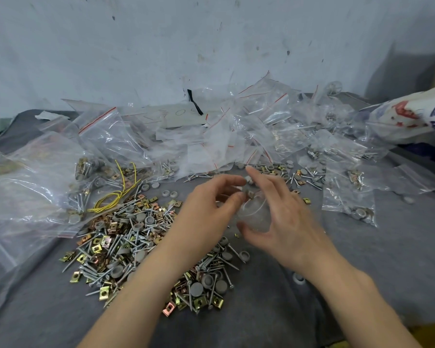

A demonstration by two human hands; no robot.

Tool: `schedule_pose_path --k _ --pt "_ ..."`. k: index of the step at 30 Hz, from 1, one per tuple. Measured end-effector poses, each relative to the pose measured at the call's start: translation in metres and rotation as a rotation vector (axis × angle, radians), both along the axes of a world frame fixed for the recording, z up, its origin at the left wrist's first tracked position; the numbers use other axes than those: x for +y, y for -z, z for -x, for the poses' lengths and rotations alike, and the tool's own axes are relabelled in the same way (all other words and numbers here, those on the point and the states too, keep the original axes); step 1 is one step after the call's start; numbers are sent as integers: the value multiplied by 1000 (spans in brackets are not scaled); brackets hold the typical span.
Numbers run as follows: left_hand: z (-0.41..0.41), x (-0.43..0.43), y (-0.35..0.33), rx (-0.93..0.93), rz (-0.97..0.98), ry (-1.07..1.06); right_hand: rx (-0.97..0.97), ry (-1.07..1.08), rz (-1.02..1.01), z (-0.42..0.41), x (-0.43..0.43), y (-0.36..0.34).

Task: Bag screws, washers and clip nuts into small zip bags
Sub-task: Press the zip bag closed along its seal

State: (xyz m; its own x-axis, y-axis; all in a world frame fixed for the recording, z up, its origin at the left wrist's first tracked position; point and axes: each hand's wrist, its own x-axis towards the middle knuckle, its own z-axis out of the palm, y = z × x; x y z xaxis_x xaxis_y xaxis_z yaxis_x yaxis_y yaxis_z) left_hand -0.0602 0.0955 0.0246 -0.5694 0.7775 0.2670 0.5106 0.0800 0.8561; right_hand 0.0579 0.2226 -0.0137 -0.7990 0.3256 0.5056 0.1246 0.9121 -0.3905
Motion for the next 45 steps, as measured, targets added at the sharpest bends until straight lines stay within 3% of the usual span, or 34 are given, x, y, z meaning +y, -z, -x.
schedule_pose_path --k 6,13,18,26,31,34,40,45 --pt "-1 -3 -4 -9 -28 77 11 -18 12 1 0 2" --pt "-3 -10 0 215 210 142 -10 -5 22 0 0 2" --pt "-9 -13 -4 238 148 108 -69 39 105 1 -2 5" --pt "-16 -18 -14 468 89 172 -6 28 172 2 -4 -1" --pt "-4 -23 -20 393 -28 39 49 73 170 3 -4 -1" --pt "17 -34 -19 340 144 -75 99 110 194 4 -2 1" --pt "37 -57 -2 465 699 -106 333 68 469 6 1 -9" --pt "35 -58 6 557 832 -92 513 -6 722 8 2 -20"
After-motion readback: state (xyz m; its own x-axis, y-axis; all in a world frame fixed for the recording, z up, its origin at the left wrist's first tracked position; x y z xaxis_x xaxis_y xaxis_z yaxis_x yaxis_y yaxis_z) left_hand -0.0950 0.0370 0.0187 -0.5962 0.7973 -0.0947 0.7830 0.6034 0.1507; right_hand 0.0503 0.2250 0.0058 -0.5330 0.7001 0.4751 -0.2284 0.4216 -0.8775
